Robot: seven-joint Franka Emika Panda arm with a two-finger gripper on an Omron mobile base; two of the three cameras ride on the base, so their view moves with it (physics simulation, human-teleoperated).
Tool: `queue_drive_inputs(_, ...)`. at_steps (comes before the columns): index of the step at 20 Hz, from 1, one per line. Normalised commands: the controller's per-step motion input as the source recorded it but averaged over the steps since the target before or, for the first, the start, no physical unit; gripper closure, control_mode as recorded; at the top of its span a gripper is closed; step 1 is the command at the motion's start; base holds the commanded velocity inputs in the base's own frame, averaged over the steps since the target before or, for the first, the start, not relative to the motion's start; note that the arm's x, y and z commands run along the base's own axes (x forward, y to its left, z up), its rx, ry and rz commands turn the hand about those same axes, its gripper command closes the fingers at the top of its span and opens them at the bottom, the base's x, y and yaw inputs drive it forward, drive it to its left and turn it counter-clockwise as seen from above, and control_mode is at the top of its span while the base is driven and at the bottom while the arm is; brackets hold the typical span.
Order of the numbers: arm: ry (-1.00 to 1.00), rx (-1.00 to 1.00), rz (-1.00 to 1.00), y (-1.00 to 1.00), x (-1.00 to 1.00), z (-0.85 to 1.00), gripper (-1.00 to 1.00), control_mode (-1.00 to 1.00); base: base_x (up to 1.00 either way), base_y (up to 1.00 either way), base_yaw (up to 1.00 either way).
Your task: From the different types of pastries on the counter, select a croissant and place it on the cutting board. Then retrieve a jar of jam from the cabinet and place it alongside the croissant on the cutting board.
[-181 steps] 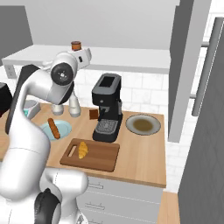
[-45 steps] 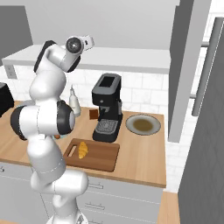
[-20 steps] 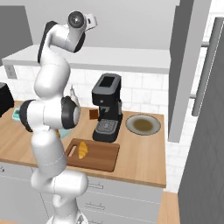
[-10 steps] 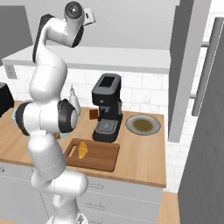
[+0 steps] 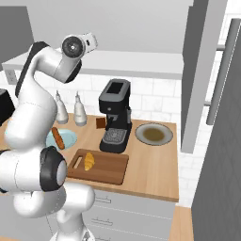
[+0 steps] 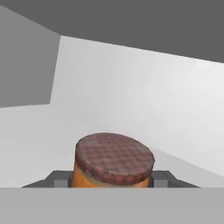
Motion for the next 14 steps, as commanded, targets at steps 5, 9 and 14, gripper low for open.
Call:
queue_drive_inputs(5,-0.10,0.00,-0.01,-0.30,-1.00,-0.03,1.00,-1.00,0.00,0.00,0.00)
queue_drive_inputs(9,0.07,0.00,-0.06,-0.44,-1.00,0.16,1.00,-1.00,0.00,0.00,0.00)
queue_drive_inputs(14,0.26,0.00,-0.05,-0.29,-1.00,0.13,1.00,-1.00,0.00,0.00,0.00)
